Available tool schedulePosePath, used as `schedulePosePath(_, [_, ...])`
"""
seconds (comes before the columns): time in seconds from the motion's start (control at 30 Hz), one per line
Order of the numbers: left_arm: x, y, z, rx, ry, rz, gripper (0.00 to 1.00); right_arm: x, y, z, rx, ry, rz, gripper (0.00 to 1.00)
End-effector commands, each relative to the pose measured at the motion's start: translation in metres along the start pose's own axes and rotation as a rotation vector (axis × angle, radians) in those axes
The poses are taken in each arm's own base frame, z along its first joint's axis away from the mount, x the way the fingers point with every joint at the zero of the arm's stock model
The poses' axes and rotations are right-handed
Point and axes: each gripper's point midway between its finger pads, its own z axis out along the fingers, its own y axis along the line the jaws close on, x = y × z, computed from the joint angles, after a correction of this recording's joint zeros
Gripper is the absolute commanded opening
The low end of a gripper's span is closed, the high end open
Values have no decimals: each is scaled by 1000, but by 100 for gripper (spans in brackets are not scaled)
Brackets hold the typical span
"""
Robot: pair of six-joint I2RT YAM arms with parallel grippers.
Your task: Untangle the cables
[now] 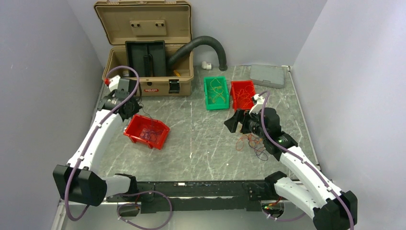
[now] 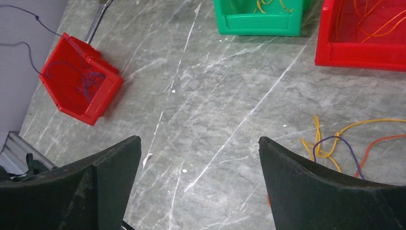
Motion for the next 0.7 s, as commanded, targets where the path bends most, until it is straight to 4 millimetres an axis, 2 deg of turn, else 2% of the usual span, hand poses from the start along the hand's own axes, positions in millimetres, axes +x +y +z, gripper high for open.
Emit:
schedulePosePath(0.0, [27,13,10,-26,29,-97,0,-9,5,-1,-17,-33,-18,94])
schedulePosePath(0.13, [52,27,21,-80,65,-132,0,-9,5,-2,-17,-33,-20,94])
schedulePosePath(0.3, [74,49,38,-185,85,-140,0,-9,6,-4,-20,-37,-21,94])
schedulePosePath(0.47, [91,39,63,-179,160,-124,0,-11,7,-7,-22,-50,-21,94])
schedulePosePath(0.5, [93,39,66,-182,159,-127,3,-11,6,-7,-18,-47,-22,94])
schedulePosePath(0.67, [94,38,72,-179,150,-117,10,-7,-4,-12,38,-26,-27,94])
